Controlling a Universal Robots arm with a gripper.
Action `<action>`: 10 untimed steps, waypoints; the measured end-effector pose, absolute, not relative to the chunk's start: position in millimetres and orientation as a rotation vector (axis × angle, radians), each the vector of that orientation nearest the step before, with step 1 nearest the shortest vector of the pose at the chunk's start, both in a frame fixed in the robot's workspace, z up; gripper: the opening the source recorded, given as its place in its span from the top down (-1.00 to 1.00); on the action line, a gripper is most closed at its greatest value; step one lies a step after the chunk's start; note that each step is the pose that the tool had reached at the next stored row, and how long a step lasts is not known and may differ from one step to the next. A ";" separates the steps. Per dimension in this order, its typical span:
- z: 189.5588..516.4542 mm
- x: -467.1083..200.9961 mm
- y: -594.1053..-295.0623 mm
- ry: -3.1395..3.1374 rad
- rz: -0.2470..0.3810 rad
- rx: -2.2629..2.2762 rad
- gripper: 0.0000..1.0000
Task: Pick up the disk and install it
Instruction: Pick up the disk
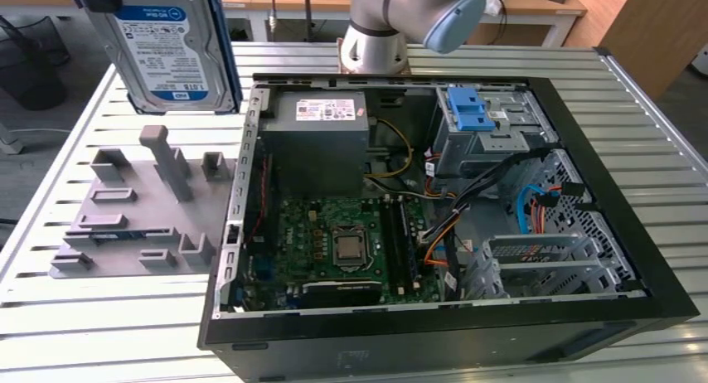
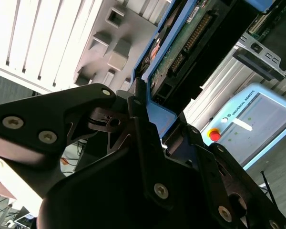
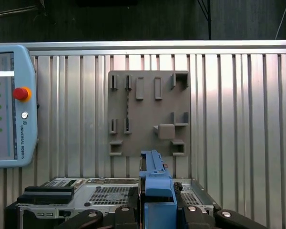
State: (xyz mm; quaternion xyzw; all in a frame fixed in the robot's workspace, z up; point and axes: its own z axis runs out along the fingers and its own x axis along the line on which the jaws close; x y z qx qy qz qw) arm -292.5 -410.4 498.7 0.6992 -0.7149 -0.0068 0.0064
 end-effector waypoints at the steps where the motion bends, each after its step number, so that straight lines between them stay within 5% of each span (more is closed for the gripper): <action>1: 498.6 -291.6 -411.6 -2.237 -0.021 2.188 0.27; 10: 498.1 -278.2 -413.8 -2.237 -0.021 2.188 0.27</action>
